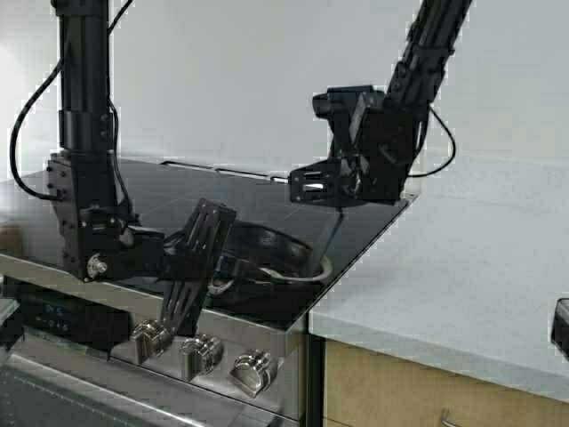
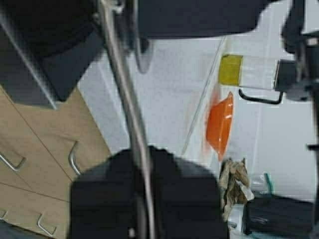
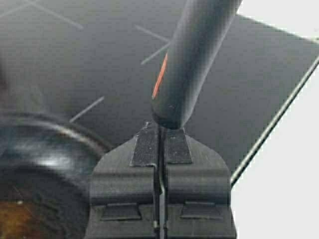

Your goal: Add oil to the pan and cook the shrimp and serve it

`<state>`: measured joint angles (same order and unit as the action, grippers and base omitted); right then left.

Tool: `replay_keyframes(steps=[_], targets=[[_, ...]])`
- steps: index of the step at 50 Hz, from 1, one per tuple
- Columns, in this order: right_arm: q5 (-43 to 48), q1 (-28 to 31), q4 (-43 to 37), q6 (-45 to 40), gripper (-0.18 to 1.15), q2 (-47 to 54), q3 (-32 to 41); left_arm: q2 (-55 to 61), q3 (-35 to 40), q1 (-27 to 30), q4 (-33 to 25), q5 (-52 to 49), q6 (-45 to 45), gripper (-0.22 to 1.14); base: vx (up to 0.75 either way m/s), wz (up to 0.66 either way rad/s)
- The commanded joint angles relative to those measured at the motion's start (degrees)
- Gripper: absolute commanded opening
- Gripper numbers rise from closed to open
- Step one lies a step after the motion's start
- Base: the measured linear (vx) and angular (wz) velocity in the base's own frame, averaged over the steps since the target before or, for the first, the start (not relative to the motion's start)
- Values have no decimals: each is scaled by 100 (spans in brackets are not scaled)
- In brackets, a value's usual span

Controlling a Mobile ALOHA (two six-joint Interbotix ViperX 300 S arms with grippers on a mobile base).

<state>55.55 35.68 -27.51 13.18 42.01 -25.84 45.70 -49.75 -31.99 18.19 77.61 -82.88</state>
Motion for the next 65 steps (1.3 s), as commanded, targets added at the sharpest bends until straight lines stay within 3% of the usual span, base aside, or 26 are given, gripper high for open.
replay_keyframes(steps=[1,32,49,65], targets=[[70,9,0,9,8,-79,35,-352,97,9,-26,79,167,3,0,0],[141,1248,-26,-220,8,-97,-1494,-387,246,9,-343,-158,167,3,0,0],[360,1143,-703,-316,8,-62,-1134,-439,185,9,-264,-158,176,3,0,0],[334,475,-1037,-308,8,-237,-844,-431,132,18,-167,-202,185,3,0,0]])
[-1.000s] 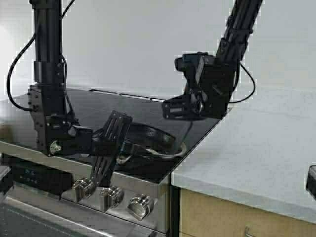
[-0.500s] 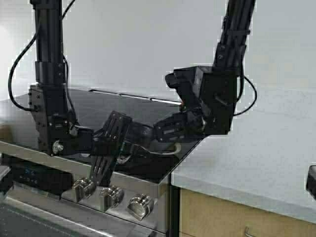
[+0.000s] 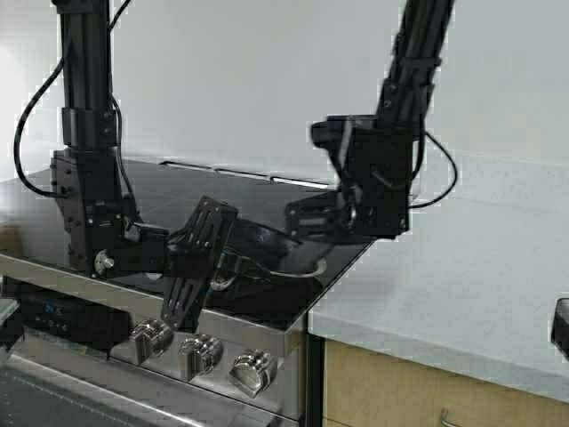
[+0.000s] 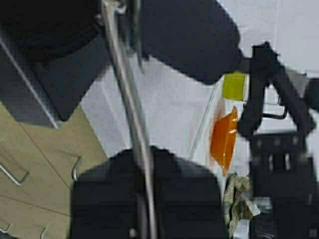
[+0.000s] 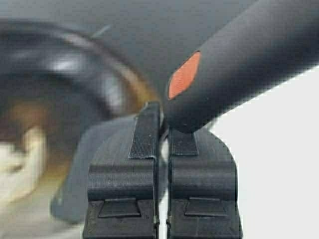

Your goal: Add oil to the pan and cook the shrimp and serve it

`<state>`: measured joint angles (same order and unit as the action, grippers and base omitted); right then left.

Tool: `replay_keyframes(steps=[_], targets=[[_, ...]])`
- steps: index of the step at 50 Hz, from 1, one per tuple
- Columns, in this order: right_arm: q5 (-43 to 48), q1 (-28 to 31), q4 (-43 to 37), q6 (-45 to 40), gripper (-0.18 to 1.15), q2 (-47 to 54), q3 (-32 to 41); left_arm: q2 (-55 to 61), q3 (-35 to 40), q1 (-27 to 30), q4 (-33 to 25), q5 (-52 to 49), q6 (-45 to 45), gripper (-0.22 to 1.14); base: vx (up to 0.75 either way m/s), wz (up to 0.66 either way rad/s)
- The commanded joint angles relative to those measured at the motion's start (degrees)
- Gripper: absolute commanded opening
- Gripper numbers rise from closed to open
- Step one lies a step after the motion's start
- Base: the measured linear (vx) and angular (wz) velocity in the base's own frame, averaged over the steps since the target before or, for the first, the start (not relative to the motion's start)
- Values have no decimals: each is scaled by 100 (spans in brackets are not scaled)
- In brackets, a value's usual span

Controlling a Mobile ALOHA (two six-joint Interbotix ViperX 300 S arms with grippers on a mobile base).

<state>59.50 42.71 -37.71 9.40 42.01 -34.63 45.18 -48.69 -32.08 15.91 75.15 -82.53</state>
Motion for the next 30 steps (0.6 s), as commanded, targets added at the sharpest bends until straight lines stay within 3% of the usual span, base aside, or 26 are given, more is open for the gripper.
replay_keyframes(steps=[1,30], targets=[[-70,-264,-9,70,8,-255,53,-378,26,18,79,44,149,3,0,0],[-580,-650,149,35,8,-9,290,-334,-9,18,316,-650,677,3,0,0]])
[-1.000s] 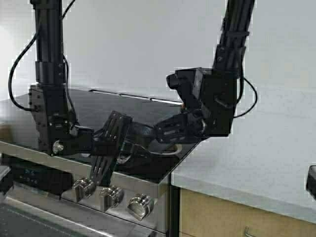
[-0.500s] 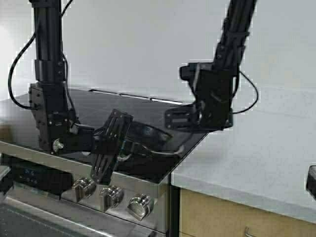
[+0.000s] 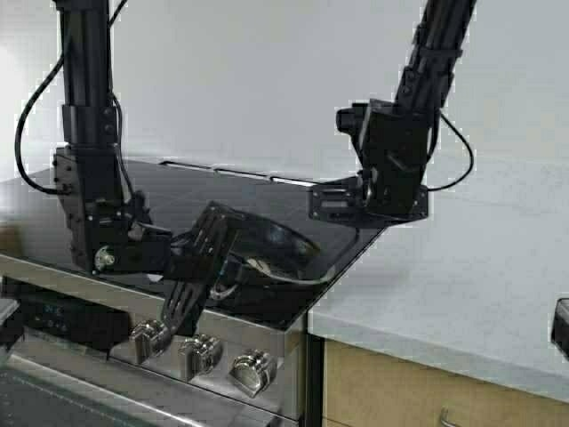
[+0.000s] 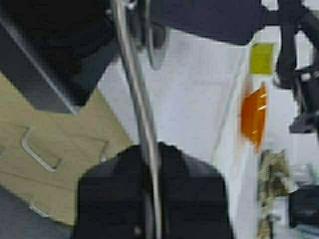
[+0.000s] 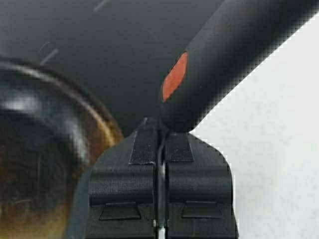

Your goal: Add oil to the pan and cook the shrimp and serve it

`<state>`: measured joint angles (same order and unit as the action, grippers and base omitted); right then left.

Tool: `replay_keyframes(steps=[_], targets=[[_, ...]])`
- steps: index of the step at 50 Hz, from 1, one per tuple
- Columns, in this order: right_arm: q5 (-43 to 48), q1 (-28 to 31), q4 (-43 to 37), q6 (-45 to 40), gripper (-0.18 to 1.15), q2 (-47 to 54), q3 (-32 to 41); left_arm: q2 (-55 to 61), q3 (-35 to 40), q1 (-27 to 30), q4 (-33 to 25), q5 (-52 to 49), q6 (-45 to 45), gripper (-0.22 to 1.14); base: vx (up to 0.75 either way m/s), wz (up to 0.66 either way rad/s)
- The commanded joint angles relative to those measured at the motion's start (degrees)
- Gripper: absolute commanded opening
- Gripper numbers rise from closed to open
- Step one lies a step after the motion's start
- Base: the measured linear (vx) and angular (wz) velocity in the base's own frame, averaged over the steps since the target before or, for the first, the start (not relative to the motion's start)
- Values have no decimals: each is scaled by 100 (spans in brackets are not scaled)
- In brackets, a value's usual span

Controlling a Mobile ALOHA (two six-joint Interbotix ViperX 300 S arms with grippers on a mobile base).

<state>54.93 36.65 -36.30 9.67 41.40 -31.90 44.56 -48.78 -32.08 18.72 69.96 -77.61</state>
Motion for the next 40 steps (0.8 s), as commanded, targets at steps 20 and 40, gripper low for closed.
replay_keyframes(steps=[20,40], targets=[[-563,9,527,-967,7,677,88,-308,141,26,404,-747,193,3,0,0],[-756,316,1213,-1406,7,686,272,-422,352,18,800,-1310,141,3,0,0]])
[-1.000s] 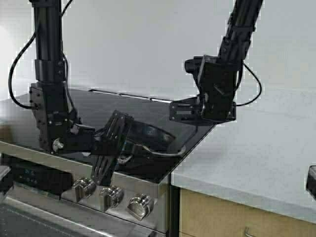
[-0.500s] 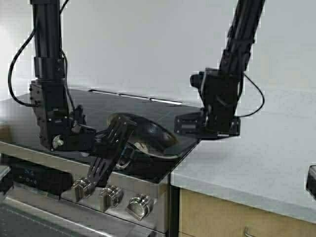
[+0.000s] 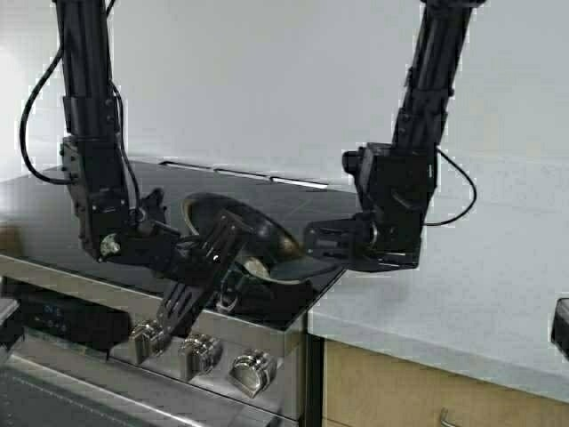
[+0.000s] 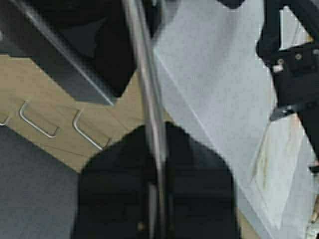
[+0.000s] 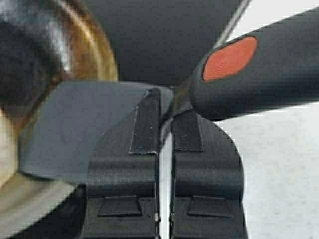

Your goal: Add oil to the pan and cook the shrimp and serve it

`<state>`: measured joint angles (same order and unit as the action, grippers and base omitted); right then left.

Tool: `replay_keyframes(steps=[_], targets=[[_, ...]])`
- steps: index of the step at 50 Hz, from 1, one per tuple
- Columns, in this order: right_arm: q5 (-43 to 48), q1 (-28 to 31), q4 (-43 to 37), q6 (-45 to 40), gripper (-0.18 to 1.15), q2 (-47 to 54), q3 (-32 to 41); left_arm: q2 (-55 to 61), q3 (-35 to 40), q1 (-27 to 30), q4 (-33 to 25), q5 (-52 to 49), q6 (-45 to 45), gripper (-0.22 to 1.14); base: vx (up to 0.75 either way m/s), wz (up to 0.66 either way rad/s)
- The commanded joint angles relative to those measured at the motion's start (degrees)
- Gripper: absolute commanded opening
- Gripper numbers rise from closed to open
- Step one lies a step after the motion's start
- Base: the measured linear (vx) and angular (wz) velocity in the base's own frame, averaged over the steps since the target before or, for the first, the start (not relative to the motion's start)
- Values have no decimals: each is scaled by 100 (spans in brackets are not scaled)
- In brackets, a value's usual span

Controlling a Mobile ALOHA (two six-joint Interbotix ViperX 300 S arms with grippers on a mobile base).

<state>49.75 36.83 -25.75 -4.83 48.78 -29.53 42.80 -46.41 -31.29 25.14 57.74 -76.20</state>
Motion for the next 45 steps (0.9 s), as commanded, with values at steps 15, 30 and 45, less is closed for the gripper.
replay_keyframes(steps=[15,30,45], targets=[[-396,633,325,18,7,-62,308,-255,193,-62,369,-167,-220,3,0,0],[-360,642,325,9,7,-237,-44,-141,229,-62,519,123,-369,3,0,0],[-343,633,325,-9,7,-457,-264,-18,378,-35,861,343,-457,3,0,0]])
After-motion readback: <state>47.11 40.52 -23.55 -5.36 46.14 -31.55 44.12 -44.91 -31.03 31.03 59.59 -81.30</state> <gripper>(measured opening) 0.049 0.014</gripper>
